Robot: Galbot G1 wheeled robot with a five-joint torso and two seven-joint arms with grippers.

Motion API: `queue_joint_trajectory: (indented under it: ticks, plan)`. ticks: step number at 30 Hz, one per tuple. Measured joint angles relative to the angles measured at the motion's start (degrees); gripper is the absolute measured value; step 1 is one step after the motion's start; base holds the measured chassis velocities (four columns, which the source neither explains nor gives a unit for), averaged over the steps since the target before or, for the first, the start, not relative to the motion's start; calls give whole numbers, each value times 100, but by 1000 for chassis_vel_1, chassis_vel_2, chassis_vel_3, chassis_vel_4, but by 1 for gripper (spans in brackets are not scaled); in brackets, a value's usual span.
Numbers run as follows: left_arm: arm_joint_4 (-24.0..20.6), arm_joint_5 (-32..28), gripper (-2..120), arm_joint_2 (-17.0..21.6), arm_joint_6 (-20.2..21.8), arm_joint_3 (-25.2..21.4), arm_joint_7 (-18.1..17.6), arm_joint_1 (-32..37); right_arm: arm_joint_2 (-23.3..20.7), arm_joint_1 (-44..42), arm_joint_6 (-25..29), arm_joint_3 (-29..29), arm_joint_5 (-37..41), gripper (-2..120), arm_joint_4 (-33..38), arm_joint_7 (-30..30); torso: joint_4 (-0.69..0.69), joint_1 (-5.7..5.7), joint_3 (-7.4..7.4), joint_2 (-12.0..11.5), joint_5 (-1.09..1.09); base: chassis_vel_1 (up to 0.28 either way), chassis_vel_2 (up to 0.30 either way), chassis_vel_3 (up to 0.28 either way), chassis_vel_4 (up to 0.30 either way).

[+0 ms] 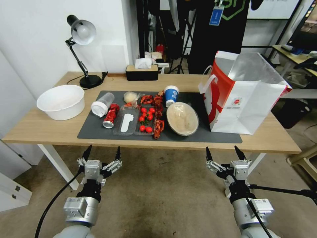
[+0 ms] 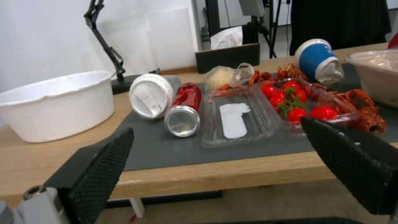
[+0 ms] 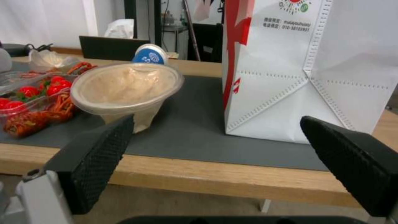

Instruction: Pick up the trash from the table and place it into the takeout bag.

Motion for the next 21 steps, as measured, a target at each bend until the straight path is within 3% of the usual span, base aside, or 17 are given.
queue_joint_trajectory:
  ticks: [21]
  plan:
    - [0, 0, 100, 0, 1, 0, 0, 0, 0, 4, -8, 0, 3, 100, 0, 1, 0, 1, 0, 0, 0, 0, 0, 0, 0]
